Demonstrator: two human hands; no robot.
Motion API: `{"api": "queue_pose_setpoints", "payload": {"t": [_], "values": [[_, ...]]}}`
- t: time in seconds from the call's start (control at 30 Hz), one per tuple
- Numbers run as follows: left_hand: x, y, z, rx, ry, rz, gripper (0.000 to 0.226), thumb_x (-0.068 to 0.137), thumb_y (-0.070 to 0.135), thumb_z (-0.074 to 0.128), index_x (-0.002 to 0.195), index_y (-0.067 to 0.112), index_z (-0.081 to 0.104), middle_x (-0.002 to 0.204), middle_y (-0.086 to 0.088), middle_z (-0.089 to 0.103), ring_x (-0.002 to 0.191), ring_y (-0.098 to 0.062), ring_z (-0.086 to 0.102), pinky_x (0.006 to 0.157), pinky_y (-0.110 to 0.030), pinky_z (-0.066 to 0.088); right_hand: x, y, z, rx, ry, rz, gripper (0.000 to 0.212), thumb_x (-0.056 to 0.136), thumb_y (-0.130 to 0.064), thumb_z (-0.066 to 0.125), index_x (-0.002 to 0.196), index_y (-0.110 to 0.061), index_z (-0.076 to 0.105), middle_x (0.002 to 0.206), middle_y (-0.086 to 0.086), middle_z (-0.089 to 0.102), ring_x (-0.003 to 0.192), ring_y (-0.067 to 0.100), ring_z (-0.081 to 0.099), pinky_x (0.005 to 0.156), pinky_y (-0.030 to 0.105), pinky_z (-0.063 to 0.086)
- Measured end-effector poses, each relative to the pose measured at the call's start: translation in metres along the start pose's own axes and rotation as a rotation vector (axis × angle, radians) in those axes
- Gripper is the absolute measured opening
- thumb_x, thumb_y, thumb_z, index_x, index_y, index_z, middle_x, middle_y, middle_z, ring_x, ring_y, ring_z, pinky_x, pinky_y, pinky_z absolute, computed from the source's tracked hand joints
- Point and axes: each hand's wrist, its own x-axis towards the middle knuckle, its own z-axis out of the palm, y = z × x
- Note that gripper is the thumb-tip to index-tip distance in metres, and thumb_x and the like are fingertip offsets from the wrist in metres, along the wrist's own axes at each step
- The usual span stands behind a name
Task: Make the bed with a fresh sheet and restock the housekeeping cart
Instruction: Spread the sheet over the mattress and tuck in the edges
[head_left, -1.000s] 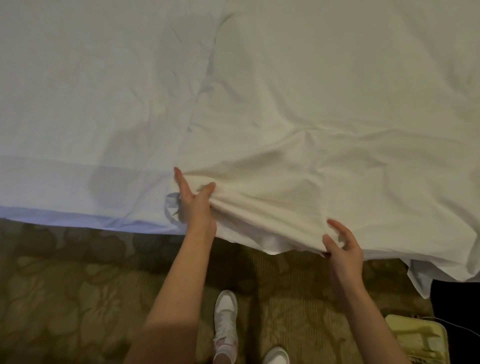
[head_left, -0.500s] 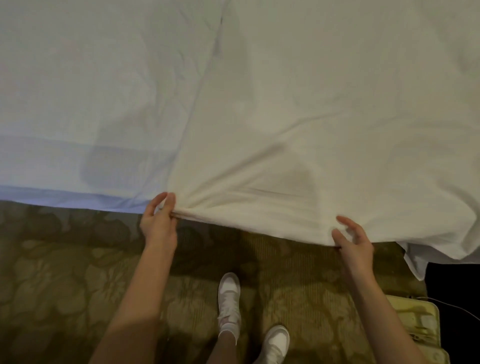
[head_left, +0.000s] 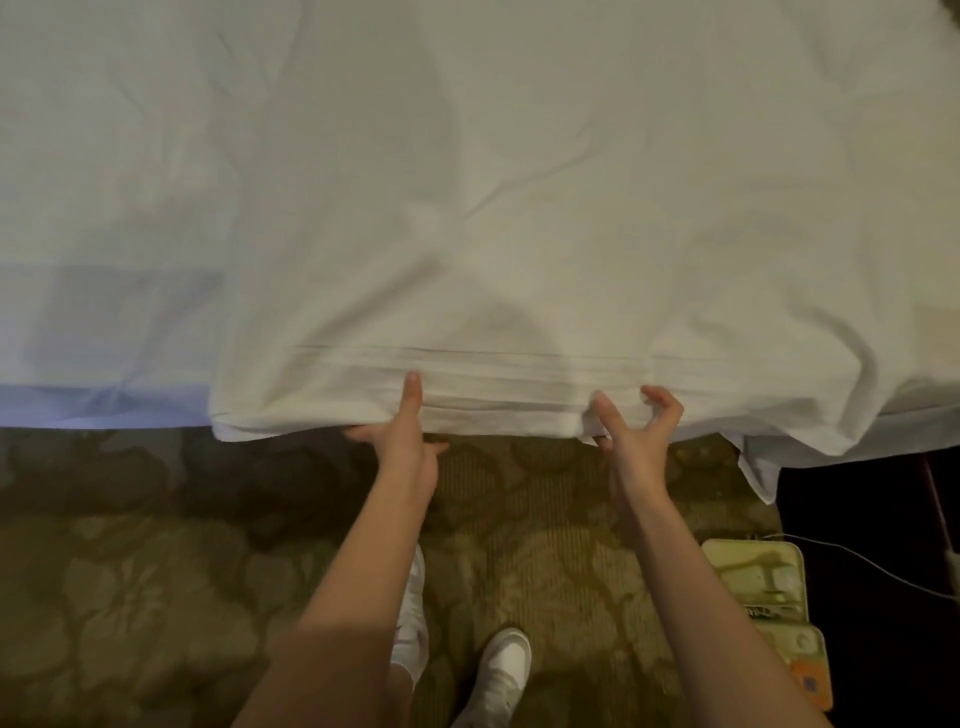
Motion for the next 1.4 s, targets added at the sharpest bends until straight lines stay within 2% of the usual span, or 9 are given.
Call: {"api": "queue_pose_setpoints", "payload": {"t": [0.2,0.4,0.6,0.73,0.83,1.0,1.13,1.27,1.4], "values": [[0.028,-0.025,0.008,-0.03,-0.074,0.029,0.121,0.061,0.037,0.086,0.147,0.038,0.001,0.139,-0.007,0.048,0.121,-0.031,0.052,0.092,-0.069,0.041,0.035,0.023,0.002,0.16,0.04,0.06,0.065,0.08,-0.013,0.074,0.115,-0.026,0.021,0.126,0.001,0.03,0.096,0.01,0.05,0.088,0.045,0.053],[0.036,-0.044,0.006,-0.039,-0.115,0.033,0.134,0.047,0.059,0.081,0.149,0.034,-0.003,0.144,-0.006,0.044,0.127,-0.031,0.047,0.095,-0.07,0.037,0.047,0.039,0.006,0.196,0.085,0.117,0.083,0.074,-0.016,0.079,0.125,-0.031,0.016,0.141,0.008,0.028,0.112,0.02,0.047,0.087,0.04,0.053],[0.022,-0.054,0.014,-0.148,0.022,0.178,0.087,0.075,0.032,0.078,0.142,0.031,0.023,0.133,-0.001,0.052,0.114,-0.021,0.055,0.096,-0.055,0.047,0.044,0.043,0.012,0.374,0.068,0.151,0.11,0.074,-0.019,0.079,0.143,-0.032,-0.005,0.135,-0.001,0.032,0.119,0.021,0.045,0.092,0.051,0.05],[-0.007,-0.069,0.009,-0.102,0.114,0.349,0.096,0.078,0.007,0.075,0.144,0.039,0.013,0.135,-0.002,0.043,0.116,-0.02,0.052,0.097,-0.047,0.049,0.013,0.04,0.022,0.384,0.059,0.152,0.127,0.054,-0.037,0.088,0.143,-0.039,-0.002,0.145,0.002,0.034,0.125,0.021,0.045,0.102,0.051,0.043],[-0.027,-0.075,0.005,-0.005,0.043,0.513,0.107,0.079,0.002,0.072,0.142,0.053,0.003,0.15,-0.004,0.025,0.131,-0.025,0.04,0.102,-0.053,0.044,-0.012,0.039,0.023,0.364,0.13,0.138,0.113,0.064,-0.022,0.085,0.143,-0.036,0.004,0.145,0.004,0.03,0.121,0.019,0.045,0.099,0.042,0.048],[-0.036,-0.061,0.007,0.256,-0.204,0.653,0.101,0.084,0.012,0.066,0.138,0.065,-0.002,0.159,0.01,-0.007,0.146,-0.026,0.011,0.105,-0.062,0.034,-0.054,0.036,0.018,0.241,0.114,-0.025,0.098,0.076,-0.014,0.075,0.143,-0.037,0.007,0.148,-0.002,0.018,0.086,0.01,0.062,0.063,0.021,0.054],[-0.044,-0.046,0.014,0.223,-0.331,0.371,0.058,0.097,0.006,0.045,0.143,0.039,0.033,0.141,-0.005,0.042,0.117,-0.02,0.052,0.087,-0.033,0.053,-0.075,0.039,0.025,0.168,-0.11,-0.113,0.07,0.081,-0.039,0.061,0.126,-0.062,0.013,0.139,-0.012,0.028,0.084,0.017,0.069,0.06,0.027,0.055],[-0.043,-0.032,0.023,0.215,-0.377,0.221,0.047,0.098,0.005,0.041,0.139,0.027,0.042,0.116,-0.007,0.057,0.101,-0.02,0.061,0.079,-0.029,0.055,-0.079,0.037,0.038,0.206,-0.18,-0.045,0.063,0.085,-0.043,0.054,0.128,-0.064,0.014,0.124,-0.021,0.036,0.102,0.013,0.063,0.069,0.03,0.058],[-0.047,-0.026,0.018,0.307,-0.312,0.181,0.045,0.097,0.013,0.046,0.14,0.025,0.042,0.118,-0.004,0.054,0.11,-0.023,0.056,0.101,-0.041,0.044,-0.058,0.014,0.044,0.3,-0.05,-0.137,0.071,0.087,-0.038,0.053,0.143,-0.045,0.01,0.141,-0.03,0.023,0.131,0.0,0.038,0.103,0.036,0.043]]}}
